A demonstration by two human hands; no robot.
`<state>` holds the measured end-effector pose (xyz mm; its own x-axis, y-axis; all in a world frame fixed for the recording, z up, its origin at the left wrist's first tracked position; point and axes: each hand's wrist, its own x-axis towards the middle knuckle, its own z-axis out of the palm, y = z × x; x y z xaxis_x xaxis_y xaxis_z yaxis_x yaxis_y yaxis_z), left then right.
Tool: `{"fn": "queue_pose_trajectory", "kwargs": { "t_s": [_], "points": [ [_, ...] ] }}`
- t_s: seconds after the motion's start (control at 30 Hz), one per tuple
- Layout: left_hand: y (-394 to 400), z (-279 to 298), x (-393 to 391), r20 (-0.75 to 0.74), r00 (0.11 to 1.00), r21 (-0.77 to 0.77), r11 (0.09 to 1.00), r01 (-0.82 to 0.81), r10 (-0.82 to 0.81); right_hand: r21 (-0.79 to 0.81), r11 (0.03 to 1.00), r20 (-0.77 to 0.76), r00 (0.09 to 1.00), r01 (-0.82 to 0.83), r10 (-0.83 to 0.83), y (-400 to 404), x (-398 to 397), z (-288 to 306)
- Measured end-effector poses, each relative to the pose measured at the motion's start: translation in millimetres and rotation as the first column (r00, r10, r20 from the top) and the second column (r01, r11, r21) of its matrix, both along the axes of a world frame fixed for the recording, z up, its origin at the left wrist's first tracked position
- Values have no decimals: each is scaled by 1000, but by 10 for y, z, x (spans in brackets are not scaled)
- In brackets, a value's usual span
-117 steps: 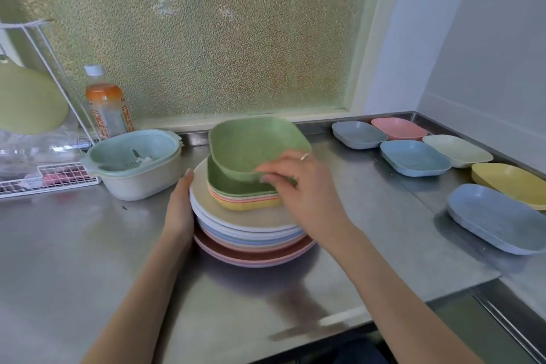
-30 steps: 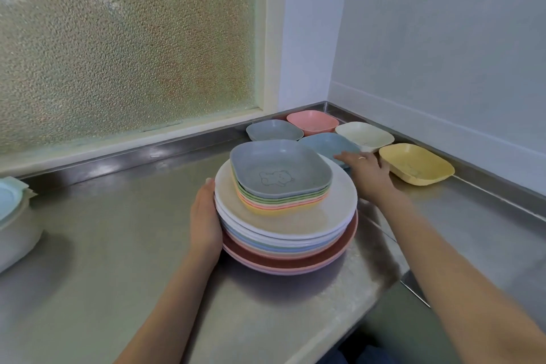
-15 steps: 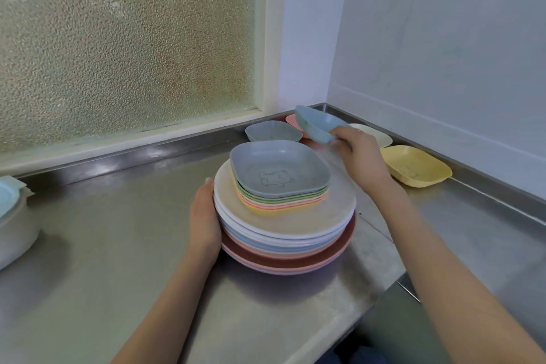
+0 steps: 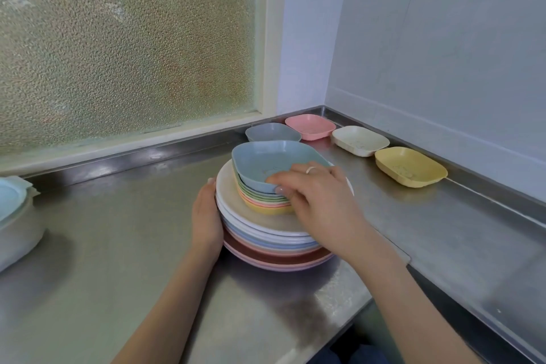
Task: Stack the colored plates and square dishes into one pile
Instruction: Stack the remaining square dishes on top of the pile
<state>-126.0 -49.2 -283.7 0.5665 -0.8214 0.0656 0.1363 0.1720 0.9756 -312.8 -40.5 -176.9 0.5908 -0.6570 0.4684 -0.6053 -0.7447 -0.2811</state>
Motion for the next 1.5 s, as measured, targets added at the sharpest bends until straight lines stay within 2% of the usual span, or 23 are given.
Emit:
{"fn": "queue_pose_trajectory", "kwargs": {
  "t_s": [0.37,0.43,0.5,0.57,0.6,0.67,0.77,0.9,0.97,1.2,1.3,1.4,1.5],
  "points": [
    [22,26,-17,-15,1000,34,999,-12,13,10,1000,-79,997,-16,17,-82,-38,-108],
    [32,29,-19,-17,1000,38,999,-18,19,45,996,58,996,-71,68,-97,-61,-103],
    [36,34,-19,-12,1000,49,999,-25,26,-17,998,290,955,-52,55,-218,-162,-91],
    [29,36,-16,-4,1000,53,998,-29,30,-43,992,480,873,118,-83,-489,-343,-106],
    [27,41,-21,-3,999,56,998,-33,33,-9,973,520,832,229,-191,-670,-451,-136],
    [28,42,-34,-4,999,52,997,-51,51,121,895,438,786,429,-436,-1086,-670,-242],
    [21,21,-27,-15,998,48,997,-67,68,252,717,122,714,650,-690,-1572,-901,-439],
    [0,-16,-5,11,998,17,998,-65,65,251,586,-244,637,770,-731,-1832,-997,-678],
    [-5,-28,-1,14,998,10,998,-62,62,199,578,-325,610,791,-723,-1858,-1008,-811],
    [-30,-30,2,-27,999,25,999,-43,44,99,563,-182,571,821,-801,-1882,-1039,-871],
    [-27,-35,10,-11,1000,14,1000,-18,18,50,586,-60,588,809,-807,-1811,-937,-730],
    [-26,-43,18,-10,1000,8,1000,-14,14,-28,694,146,689,720,-710,-1591,-711,-486],
    [-21,-36,1,12,1000,-10,1000,-21,21,-99,853,390,808,513,-441,-1201,-394,-203]
  ]
}}
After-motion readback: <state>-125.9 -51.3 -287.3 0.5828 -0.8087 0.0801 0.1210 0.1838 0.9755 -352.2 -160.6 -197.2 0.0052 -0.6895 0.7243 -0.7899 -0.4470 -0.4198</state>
